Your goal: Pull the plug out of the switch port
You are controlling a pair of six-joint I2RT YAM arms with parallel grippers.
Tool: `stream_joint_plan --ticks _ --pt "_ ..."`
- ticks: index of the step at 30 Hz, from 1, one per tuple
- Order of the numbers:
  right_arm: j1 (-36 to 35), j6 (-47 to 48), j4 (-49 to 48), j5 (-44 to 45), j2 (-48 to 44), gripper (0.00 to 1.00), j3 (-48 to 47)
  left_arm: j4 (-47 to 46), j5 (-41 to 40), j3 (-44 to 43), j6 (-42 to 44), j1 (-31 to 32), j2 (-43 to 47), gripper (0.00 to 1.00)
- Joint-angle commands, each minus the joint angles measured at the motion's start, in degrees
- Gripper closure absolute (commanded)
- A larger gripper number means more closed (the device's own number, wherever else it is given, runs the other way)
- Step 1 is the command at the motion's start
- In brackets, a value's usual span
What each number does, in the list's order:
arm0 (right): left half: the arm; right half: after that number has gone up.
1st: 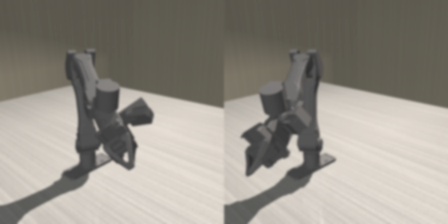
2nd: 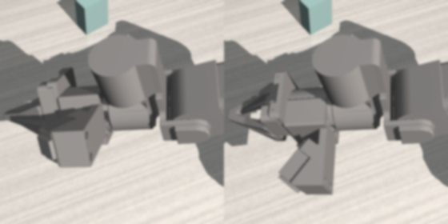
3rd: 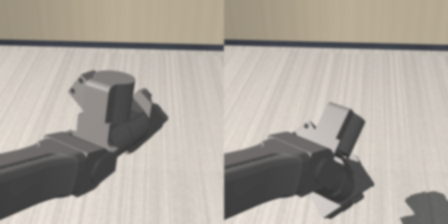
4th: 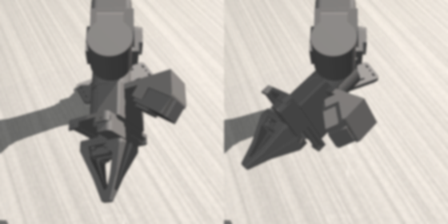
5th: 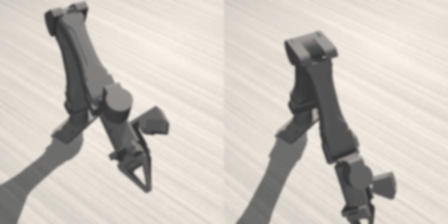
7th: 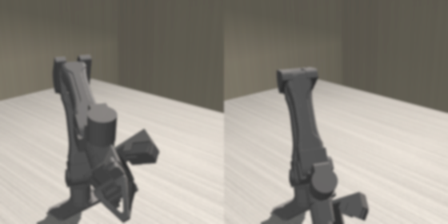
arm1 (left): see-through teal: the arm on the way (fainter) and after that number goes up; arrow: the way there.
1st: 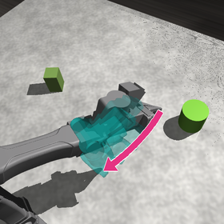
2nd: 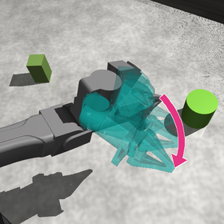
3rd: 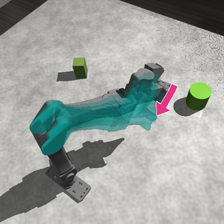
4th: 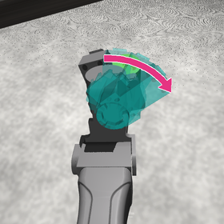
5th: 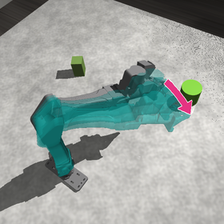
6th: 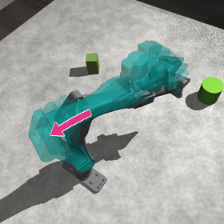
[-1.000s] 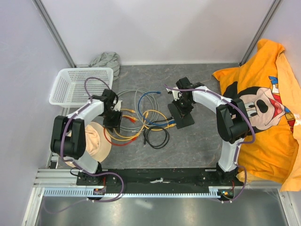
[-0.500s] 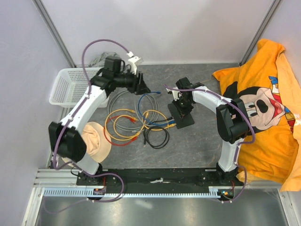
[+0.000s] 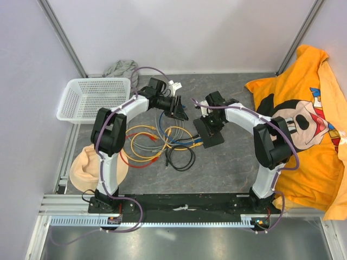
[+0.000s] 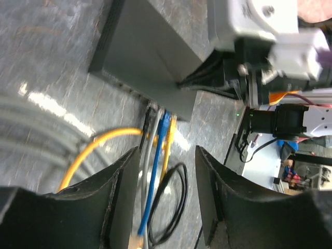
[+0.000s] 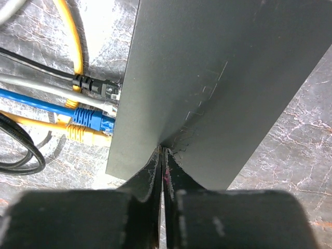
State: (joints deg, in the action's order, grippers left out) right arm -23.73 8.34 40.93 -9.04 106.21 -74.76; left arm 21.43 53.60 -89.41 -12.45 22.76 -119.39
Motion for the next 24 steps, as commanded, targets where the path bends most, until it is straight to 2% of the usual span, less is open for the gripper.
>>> stream_joint_plan --ticks 1,17,24 --pt "0.43 -0.60 0.65 -1.16 -0.40 1.00 3.56 -1.48 2.12 -5.16 -1.18 2.46 -3.30 0.46" --pt "1.14 -0.96 0.65 0.07 -2.50 1.00 4.36 0.80 -2.63 -8.24 2.69 6.06 -13.58 0.46" --pt "1.14 -1.13 0.38 -0.10 -2.07 1.00 5.50 1.51 -0.44 -8.50 4.01 7.12 -15.87 0.47"
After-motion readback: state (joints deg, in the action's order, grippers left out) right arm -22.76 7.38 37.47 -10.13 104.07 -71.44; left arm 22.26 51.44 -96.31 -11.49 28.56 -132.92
